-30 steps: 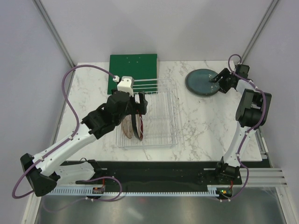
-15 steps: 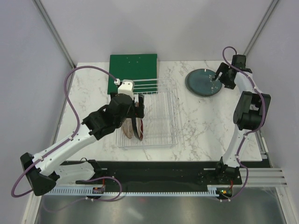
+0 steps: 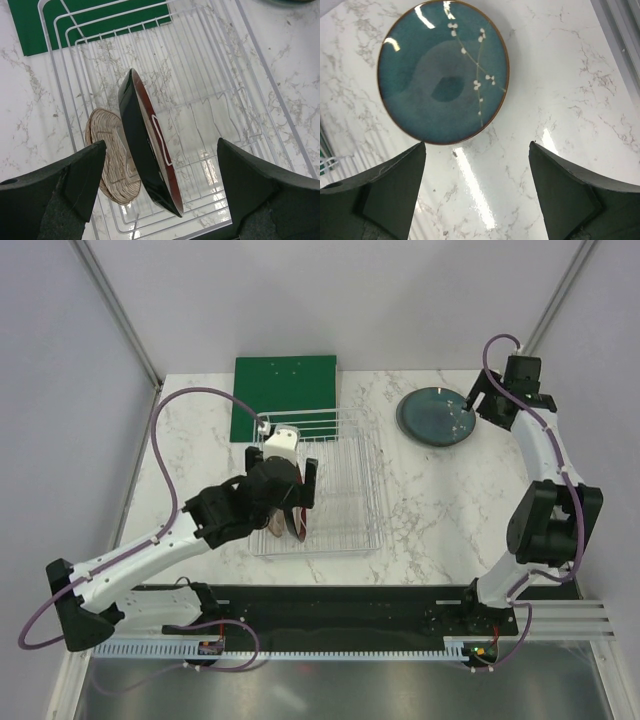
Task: Unload the plates from the dish rack
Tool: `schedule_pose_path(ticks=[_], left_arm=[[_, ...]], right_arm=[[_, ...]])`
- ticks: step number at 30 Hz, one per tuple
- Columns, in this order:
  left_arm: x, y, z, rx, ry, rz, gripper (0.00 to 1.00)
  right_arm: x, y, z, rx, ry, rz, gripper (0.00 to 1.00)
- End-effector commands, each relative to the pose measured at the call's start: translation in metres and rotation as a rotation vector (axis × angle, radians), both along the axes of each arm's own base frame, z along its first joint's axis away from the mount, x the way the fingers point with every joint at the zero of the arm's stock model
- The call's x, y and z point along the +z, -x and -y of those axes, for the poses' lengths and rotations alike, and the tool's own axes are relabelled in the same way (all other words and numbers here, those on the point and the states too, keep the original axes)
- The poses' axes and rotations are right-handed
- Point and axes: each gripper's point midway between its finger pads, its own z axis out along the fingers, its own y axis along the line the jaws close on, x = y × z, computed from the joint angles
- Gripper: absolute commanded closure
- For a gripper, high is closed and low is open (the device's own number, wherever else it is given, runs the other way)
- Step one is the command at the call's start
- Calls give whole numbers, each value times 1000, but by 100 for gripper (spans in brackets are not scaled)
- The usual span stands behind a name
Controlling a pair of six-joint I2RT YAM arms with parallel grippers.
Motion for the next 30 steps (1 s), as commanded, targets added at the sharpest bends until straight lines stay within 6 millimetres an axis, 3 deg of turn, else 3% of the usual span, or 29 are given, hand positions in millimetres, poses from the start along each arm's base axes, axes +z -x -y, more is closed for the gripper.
schedule_pose_path(ticks=[1,2,4,5,9,12,15,16,18,30], left_arm=[[-18,-1,-11,130,-74,-10,3],[-22,-3,-13,163,-76,-12,5],[-38,-3,-18,215,-126,-40,6],[-43,-4,-17,234,-133,-47,7],[-57,-6,-21,298,-214,-51,12],[-60,-9,-19,325,-220,-48,27],[-57,-10,-18,337,-228,-37,51],[-55,-10,-18,338,-232,-36,76],[-51,-12,-18,347,-242,-26,96],[-26,-23,-30,509,-472,43,98]], right_arm=[[36,20,-17,39,25,81,9],[50,27,-20,43,29,112,9],[53,37,-23,49,31,120,9],[66,43,-25,50,32,152,9],[76,61,-29,55,32,181,9],[78,69,-31,58,22,191,8],[72,73,-33,60,18,180,9],[71,74,-33,59,16,178,9],[64,75,-38,81,-4,166,9],[35,84,-46,101,-19,114,10]])
